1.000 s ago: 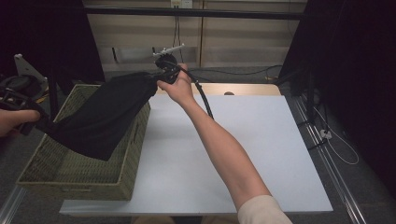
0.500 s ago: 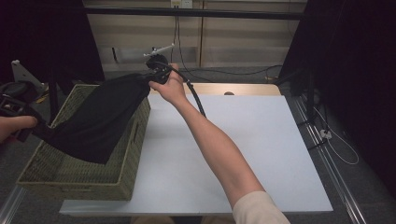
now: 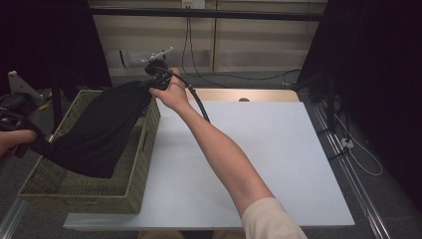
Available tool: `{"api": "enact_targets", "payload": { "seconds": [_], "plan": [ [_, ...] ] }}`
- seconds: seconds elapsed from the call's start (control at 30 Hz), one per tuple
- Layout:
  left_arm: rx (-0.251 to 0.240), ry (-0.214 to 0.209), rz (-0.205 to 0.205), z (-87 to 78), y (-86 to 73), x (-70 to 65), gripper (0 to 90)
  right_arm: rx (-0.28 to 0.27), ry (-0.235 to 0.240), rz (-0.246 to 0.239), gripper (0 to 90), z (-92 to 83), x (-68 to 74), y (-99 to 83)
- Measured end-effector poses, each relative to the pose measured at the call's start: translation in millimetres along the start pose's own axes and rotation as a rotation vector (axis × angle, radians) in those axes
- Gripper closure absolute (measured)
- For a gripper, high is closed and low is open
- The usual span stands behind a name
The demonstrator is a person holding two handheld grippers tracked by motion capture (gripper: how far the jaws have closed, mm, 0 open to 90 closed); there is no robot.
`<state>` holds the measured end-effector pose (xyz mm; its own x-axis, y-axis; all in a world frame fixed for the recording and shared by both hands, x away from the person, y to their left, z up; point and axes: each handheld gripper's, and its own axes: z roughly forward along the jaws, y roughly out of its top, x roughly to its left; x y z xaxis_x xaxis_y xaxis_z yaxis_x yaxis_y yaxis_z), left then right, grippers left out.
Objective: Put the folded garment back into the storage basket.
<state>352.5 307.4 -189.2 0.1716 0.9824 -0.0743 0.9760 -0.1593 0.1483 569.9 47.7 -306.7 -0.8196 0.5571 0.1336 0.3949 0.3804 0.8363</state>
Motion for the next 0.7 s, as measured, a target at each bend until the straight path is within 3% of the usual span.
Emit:
{"api": "enact_targets", "payload": {
  "seconds": [0.13, 0.17, 0.2, 0.23, 0.27, 0.3, 0.37, 0.53, 0.6, 0.7],
  "plan": [
    [-0.029, -0.024, 0.004, 5.8, -2.5, 0.6, 85.8, -0.001, 0.005, -0.026, 77.8, 13.0, 0.0, 4.6],
    [-0.052, -0.032, -0.004, 8.5, -2.5, 1.4, 81.4, -0.004, 0.0, -0.034, 69.8, 18.4, -0.7, 5.2],
    [-0.062, -0.013, -0.001, 13.6, -1.5, 2.3, 69.5, -0.003, -0.009, -0.03, 56.8, 22.4, -0.6, 4.5],
    [-0.066, 0.021, 0.011, 20.2, 1.2, 3.3, 51.0, 0.015, -0.034, -0.033, 49.0, 26.3, -0.6, 3.2],
    [-0.07, 0.043, 0.037, 24.3, 3.4, 4.3, 46.0, 0.037, -0.051, -0.028, 49.3, 27.3, -0.3, 0.8],
    [-0.079, 0.05, 0.045, 27.5, 5.0, 4.6, 44.4, 0.038, -0.032, -0.006, 48.7, 26.7, -0.2, -1.8],
    [-0.084, 0.038, 0.045, 34.6, 10.2, 7.6, 33.5, 0.03, -0.015, 0.003, 46.2, 21.9, 0.3, -7.4],
    [-0.119, 0.046, 0.065, 42.4, 21.2, 10.0, 25.8, 0.032, 0.024, 0.018, 39.3, 3.2, -1.1, -20.7],
    [-0.136, 0.055, 0.095, 44.5, 24.5, 9.6, 24.6, 0.023, 0.028, 0.02, 38.2, -3.7, -1.2, -24.8],
    [-0.136, 0.054, 0.103, 47.9, 28.7, 8.0, 22.4, 0.022, 0.046, 0.022, 35.8, -15.9, -1.0, -30.6]
  ]
}}
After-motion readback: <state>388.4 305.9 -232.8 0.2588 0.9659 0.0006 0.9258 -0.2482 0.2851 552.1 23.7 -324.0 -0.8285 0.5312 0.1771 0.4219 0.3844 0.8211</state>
